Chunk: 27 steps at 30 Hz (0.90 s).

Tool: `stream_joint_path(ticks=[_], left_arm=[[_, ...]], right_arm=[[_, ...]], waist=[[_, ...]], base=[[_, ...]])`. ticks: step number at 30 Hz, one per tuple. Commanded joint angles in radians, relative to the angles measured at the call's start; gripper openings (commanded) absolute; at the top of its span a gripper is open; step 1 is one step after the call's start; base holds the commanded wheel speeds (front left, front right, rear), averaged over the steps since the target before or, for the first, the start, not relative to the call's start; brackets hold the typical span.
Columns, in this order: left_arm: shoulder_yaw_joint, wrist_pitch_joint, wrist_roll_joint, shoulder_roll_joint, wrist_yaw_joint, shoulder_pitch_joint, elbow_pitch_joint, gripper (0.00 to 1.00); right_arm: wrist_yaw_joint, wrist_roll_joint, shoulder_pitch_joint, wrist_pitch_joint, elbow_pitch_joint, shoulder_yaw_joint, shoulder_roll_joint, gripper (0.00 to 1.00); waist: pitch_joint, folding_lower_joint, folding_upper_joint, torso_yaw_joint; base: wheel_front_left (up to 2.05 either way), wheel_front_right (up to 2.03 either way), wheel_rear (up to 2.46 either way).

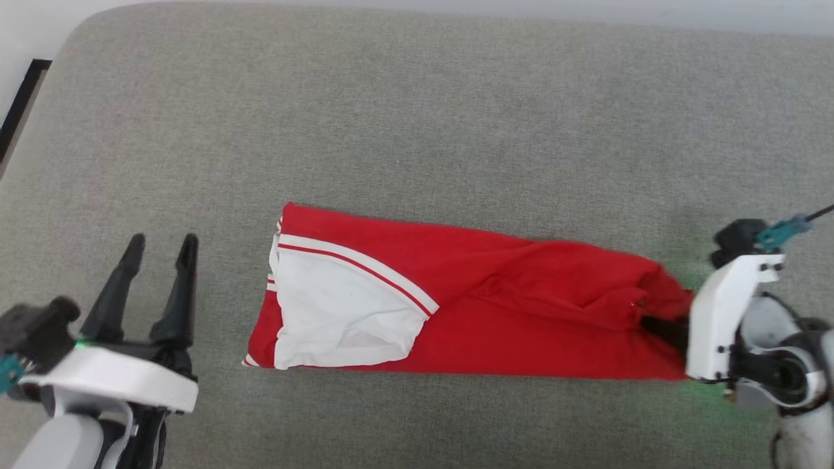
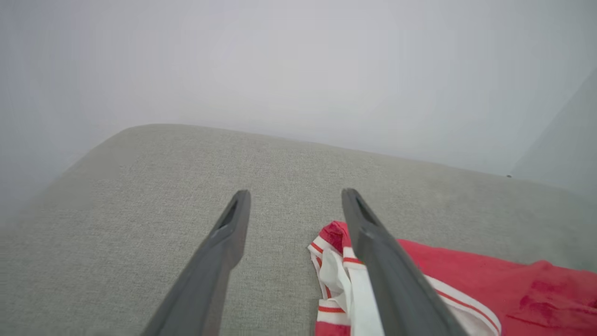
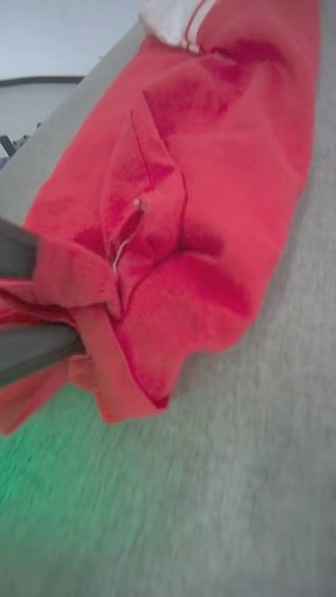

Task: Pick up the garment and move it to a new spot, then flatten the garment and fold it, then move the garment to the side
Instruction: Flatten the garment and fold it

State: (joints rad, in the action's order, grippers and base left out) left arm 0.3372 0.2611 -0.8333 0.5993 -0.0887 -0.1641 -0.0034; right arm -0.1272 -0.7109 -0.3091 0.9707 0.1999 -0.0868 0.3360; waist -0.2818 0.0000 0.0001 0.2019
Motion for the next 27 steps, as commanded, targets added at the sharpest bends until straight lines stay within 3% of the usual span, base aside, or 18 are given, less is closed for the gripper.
stream_joint_path(ticks=[1, 6, 11, 18, 27], left_arm=[[-0.035, 0.004, 0.036, -0.022, 0.018, 0.022, 0.005, 1.0], [-0.179, 0.004, 0.114, -0.15, 0.122, 0.107, 0.039, 1.0], [-0.264, 0.004, 0.175, -0.23, 0.183, 0.142, 0.068, 1.0], [-0.346, 0.004, 0.223, -0.297, 0.212, 0.174, 0.065, 1.0], [-0.367, 0.004, 0.238, -0.321, 0.219, 0.194, 0.046, 1.0]], right_arm=[[-0.006, -0.034, 0.022, 0.002, 0.031, -0.044, -0.047, 0.0], [-0.005, -0.111, -0.006, -0.025, 0.022, -0.051, -0.007, 0.0], [-0.002, -0.12, -0.013, -0.067, 0.034, -0.031, 0.058, 0.0], [-0.003, -0.1, -0.015, -0.096, 0.068, 0.043, 0.147, 0.0], [-0.003, 0.004, -0.04, -0.109, 0.16, 0.165, 0.261, 0.0]], waist=[[0.003, 0.0, -0.0001, 0.0], [0.014, 0.0, -0.0001, -0.011], [0.031, 0.0, -0.0001, -0.023], [0.047, 0.0, -0.0001, -0.05], [0.06, 0.0, -0.0001, -0.079]], base=[[0.0, 0.0, 0.0], [0.0, 0.0, 0.0], [0.0, 0.0, 0.0], [0.0, 0.0, 0.0], [0.0, 0.0, 0.0]])
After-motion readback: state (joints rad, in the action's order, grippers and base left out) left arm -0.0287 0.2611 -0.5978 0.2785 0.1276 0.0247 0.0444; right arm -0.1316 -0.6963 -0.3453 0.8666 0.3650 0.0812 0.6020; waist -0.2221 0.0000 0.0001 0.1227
